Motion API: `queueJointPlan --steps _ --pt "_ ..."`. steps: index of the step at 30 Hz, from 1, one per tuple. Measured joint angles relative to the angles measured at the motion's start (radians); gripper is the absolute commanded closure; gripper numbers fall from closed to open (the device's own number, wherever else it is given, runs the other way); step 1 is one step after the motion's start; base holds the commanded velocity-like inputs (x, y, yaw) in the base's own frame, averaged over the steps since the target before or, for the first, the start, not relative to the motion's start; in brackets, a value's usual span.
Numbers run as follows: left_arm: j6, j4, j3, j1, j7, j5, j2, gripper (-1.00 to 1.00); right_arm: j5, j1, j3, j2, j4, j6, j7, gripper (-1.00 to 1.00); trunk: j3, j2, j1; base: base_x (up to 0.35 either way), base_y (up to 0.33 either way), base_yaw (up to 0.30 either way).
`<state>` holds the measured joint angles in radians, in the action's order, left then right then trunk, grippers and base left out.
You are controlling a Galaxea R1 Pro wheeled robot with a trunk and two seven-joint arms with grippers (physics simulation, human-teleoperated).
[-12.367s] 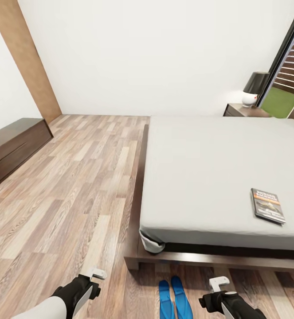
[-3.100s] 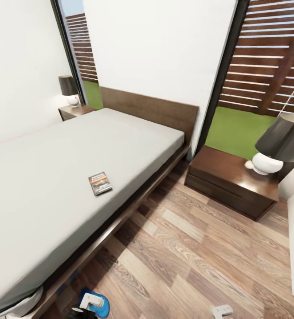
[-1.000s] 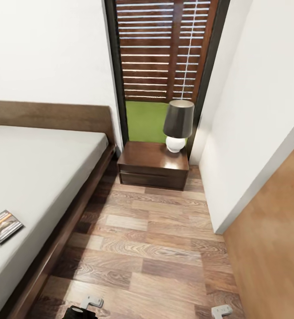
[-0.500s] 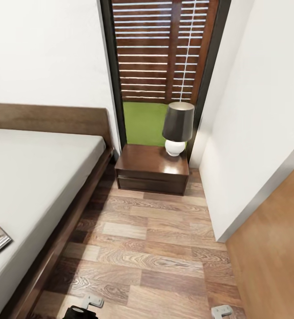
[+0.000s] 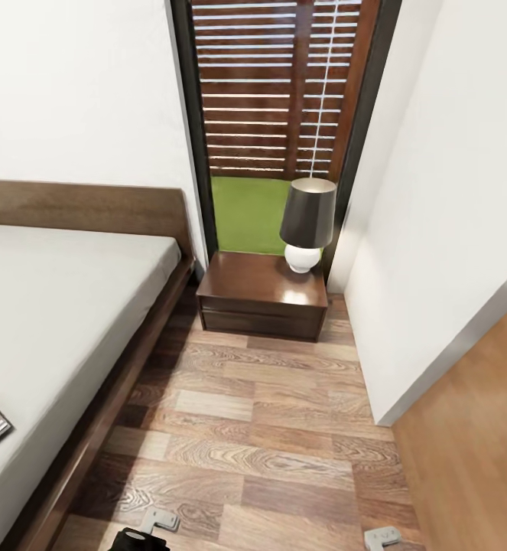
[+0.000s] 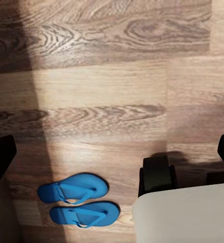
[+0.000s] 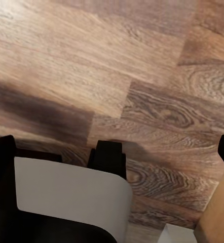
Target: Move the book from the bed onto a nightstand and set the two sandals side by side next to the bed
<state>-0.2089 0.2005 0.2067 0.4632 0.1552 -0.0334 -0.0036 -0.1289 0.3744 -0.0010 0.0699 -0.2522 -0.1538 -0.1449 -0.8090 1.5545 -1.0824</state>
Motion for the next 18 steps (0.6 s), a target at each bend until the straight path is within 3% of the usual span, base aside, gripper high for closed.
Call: queueJointPlan --steps 18 --pt "0.001 0.000 0.000 0.000 0.001 0.000 -0.001 -1.00 0.004 0.000 0.000 -0.002 0.001 0.022 0.001 -1.00 0.012 0.000 0.000 0.012 0.000 0.000"
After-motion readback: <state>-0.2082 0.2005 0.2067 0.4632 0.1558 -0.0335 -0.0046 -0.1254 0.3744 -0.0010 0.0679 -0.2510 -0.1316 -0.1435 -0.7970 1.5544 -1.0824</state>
